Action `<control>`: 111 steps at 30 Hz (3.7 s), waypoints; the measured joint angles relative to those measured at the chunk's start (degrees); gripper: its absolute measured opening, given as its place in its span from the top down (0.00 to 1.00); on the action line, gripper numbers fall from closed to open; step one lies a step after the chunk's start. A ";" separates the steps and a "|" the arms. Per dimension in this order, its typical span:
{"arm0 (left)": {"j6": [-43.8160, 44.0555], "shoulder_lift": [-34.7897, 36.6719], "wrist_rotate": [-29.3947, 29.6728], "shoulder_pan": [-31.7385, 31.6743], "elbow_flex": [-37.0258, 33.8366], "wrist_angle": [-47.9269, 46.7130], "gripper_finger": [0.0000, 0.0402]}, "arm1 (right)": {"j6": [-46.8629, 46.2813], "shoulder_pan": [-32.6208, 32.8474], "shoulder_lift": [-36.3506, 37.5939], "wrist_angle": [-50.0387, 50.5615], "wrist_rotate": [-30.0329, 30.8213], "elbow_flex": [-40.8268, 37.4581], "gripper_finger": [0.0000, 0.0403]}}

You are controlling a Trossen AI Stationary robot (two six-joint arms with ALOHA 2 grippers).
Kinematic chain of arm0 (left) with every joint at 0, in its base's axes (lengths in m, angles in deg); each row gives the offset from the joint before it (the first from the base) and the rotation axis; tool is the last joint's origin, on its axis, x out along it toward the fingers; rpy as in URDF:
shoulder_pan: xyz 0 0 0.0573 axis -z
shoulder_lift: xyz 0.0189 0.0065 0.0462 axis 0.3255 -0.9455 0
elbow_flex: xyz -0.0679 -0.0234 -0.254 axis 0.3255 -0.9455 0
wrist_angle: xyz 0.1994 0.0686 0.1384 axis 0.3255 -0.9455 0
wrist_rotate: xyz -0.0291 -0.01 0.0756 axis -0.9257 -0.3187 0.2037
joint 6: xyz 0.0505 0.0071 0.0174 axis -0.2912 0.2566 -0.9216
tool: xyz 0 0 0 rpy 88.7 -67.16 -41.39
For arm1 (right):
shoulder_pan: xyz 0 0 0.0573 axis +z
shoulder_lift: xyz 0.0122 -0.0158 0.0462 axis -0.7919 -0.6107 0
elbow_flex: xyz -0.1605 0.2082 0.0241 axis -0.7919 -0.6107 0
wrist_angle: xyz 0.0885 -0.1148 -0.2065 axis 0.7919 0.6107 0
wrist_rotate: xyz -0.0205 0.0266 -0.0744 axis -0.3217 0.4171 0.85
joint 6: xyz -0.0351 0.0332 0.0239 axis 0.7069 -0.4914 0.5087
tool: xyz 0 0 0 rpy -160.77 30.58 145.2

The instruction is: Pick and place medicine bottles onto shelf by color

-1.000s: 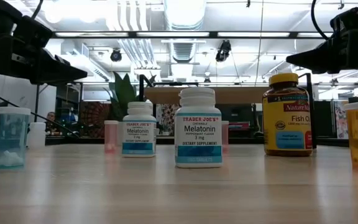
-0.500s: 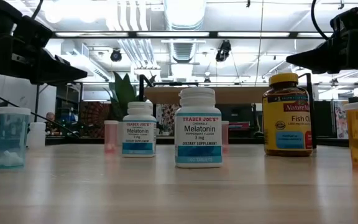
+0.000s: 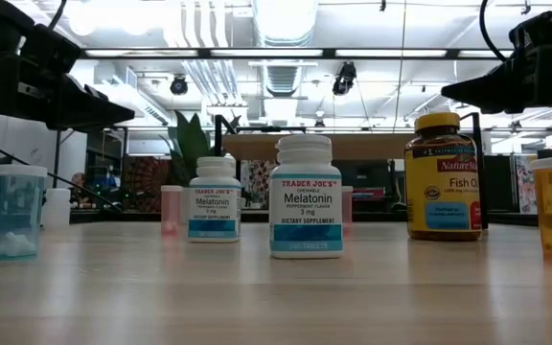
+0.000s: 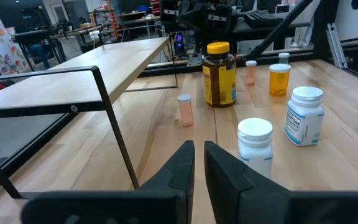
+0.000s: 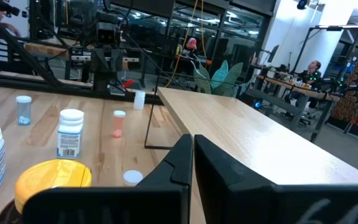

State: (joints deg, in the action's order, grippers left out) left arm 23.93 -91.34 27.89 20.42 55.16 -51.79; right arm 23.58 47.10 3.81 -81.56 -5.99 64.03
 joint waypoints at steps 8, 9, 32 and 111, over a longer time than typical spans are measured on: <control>0.00 0.00 0.00 -0.01 0.00 -0.01 0.95 | 0.02 0.00 0.00 -0.01 0.00 0.00 0.98; 0.01 0.00 0.00 0.00 0.00 0.00 0.95 | 0.02 -0.01 0.00 -0.01 0.02 0.00 0.98; 7.28 0.04 -2.12 0.12 -0.02 30.22 0.95 | -19.97 0.00 0.00 -0.53 0.01 0.00 0.98; -6.54 -4.85 1.32 0.08 0.20 55.18 0.95 | -17.03 10.82 -39.43 34.31 -3.39 47.60 0.98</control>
State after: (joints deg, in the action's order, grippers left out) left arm 17.39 -96.19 29.22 20.49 55.36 3.38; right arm 6.55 57.92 -35.61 -47.25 -9.38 111.63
